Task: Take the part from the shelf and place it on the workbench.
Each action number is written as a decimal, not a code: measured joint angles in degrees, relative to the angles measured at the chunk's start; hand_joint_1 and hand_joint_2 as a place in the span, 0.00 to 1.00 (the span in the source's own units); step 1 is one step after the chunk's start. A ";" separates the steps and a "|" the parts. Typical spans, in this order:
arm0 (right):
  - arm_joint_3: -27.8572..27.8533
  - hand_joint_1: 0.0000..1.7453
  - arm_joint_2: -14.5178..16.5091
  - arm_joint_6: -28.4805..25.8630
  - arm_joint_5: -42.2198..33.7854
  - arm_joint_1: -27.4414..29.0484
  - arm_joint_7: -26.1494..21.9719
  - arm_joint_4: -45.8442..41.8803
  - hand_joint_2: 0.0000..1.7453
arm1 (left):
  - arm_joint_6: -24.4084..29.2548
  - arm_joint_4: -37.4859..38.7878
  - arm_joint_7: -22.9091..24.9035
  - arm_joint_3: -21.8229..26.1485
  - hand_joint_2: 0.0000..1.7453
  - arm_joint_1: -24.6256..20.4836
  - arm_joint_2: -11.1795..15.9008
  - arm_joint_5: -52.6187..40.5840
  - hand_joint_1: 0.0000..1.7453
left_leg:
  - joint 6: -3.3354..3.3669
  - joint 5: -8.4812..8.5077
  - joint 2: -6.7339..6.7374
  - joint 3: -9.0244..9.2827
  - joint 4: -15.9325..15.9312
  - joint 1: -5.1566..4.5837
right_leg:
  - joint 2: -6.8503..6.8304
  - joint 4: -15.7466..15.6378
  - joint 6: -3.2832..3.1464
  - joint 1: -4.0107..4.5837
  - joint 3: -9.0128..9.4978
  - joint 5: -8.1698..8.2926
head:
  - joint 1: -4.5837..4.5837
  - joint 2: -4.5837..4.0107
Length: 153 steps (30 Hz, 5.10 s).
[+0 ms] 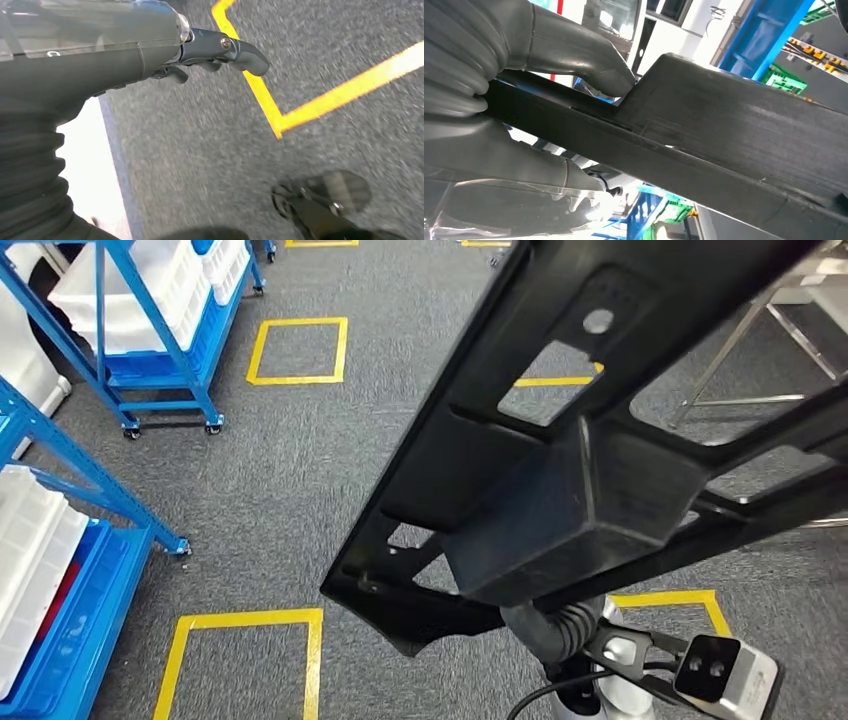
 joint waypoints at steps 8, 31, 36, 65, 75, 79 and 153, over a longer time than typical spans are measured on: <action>0.00 1.00 -0.26 -0.06 -0.03 0.34 -0.01 -0.33 1.00 | -0.03 0.01 -0.04 0.03 1.00 0.49 0.10 0.04 0.00 | 0.14 0.10 5.70 0.86 -1.22 0.58 | -7.18 9.94 2.79 -1.89 -5.68 -2.43 | 0.74 0.00; 3.50 1.00 -0.53 -0.66 0.91 1.42 -1.81 -0.19 1.00 | -3.27 0.00 -2.25 1.08 1.00 1.82 1.24 1.61 0.00 | -0.05 -0.56 -0.38 0.34 0.12 -0.23 | -0.33 -0.28 0.57 -0.46 -0.54 0.90 | 0.09 -0.01; 5.40 1.00 -0.43 2.50 -1.91 -1.61 -1.81 3.99 1.00 | -1.80 0.00 -1.65 3.06 1.00 3.85 1.38 3.81 0.00 | 0.95 0.03 3.25 1.05 -1.06 0.02 | -6.09 11.48 1.97 -0.84 -6.38 -5.13 | 0.73 -0.01; -3.80 1.00 0.37 2.46 -2.17 0.57 -2.11 5.11 1.00 | -5.01 -0.07 -0.66 0.97 1.00 0.37 0.49 -2.78 0.00 | 0.80 0.38 1.42 -0.02 -0.30 0.22 | -4.73 6.56 2.25 -0.76 -3.90 -3.06 | 0.79 -0.01; -3.99 1.00 0.07 -1.98 -1.97 0.20 -0.63 6.04 1.00 | -5.77 -0.07 0.24 0.97 1.00 -0.80 0.04 -2.84 0.00 | -0.60 -0.78 4.06 0.68 -0.49 -0.21 | -7.61 -1.22 1.17 -0.61 0.42 0.08 | 0.86 -0.01; -3.98 1.00 0.06 -2.02 -1.93 -0.19 -0.27 5.92 1.00 | -5.76 -0.20 0.09 0.97 1.00 -1.10 -0.19 -2.84 0.00 | -1.75 -2.38 3.77 -0.20 2.65 -0.13 | -7.00 -2.79 -0.78 -0.94 2.71 -0.90 | 0.57 0.01; 5.81 1.00 -3.59 -4.10 1.21 -3.66 2.30 3.06 1.00 | -6.08 -0.01 -1.15 1.07 1.00 -0.63 -0.76 -4.50 0.00 | -0.14 -0.14 -0.71 -0.33 -0.04 -0.11 | -0.53 -0.90 1.07 -0.80 -0.10 0.89 | -0.14 0.01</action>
